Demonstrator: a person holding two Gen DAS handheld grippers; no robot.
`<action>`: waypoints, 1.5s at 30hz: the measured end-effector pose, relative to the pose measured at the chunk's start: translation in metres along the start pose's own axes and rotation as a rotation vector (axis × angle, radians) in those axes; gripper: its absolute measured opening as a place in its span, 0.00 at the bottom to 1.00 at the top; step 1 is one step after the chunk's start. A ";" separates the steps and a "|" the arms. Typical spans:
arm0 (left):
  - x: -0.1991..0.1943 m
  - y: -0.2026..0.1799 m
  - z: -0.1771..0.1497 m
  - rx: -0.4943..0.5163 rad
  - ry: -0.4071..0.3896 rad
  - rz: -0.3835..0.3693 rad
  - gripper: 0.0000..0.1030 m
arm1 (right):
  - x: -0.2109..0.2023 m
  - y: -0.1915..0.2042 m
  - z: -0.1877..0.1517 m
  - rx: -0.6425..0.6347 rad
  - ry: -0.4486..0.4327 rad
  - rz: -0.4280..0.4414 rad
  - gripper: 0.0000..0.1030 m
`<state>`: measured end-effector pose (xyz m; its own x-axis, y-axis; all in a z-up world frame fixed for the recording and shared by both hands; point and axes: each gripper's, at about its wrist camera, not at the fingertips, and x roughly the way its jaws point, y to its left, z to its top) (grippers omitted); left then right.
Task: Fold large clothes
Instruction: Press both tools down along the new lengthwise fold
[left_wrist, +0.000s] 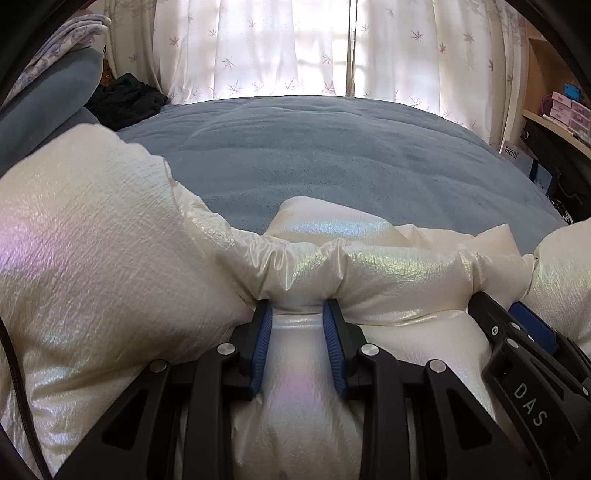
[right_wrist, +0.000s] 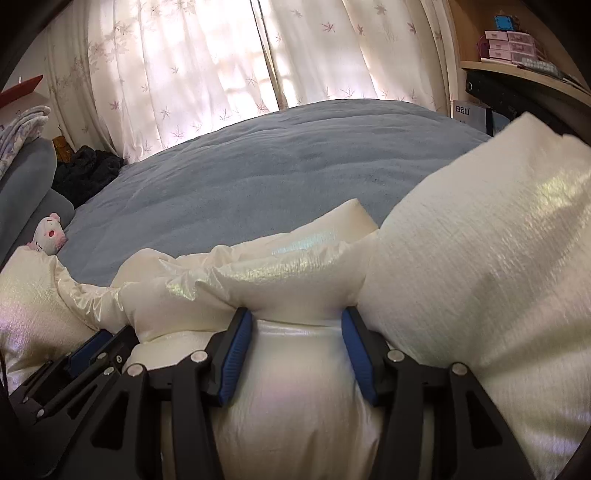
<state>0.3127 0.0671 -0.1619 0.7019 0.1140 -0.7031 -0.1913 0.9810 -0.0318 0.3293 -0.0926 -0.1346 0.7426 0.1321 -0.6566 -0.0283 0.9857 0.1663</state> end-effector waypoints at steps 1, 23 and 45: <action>0.001 0.000 -0.001 0.002 -0.001 0.004 0.26 | 0.001 0.000 0.000 -0.003 0.001 -0.003 0.51; 0.011 0.012 -0.003 -0.040 0.015 -0.036 0.26 | 0.011 0.007 -0.006 -0.018 0.018 -0.020 0.52; -0.042 0.039 0.022 -0.003 0.108 -0.152 0.32 | 0.009 0.003 -0.007 0.003 0.012 0.023 0.56</action>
<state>0.2915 0.1046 -0.1180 0.6453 -0.0527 -0.7621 -0.0914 0.9851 -0.1455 0.3312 -0.0879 -0.1447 0.7340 0.1562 -0.6609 -0.0432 0.9820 0.1841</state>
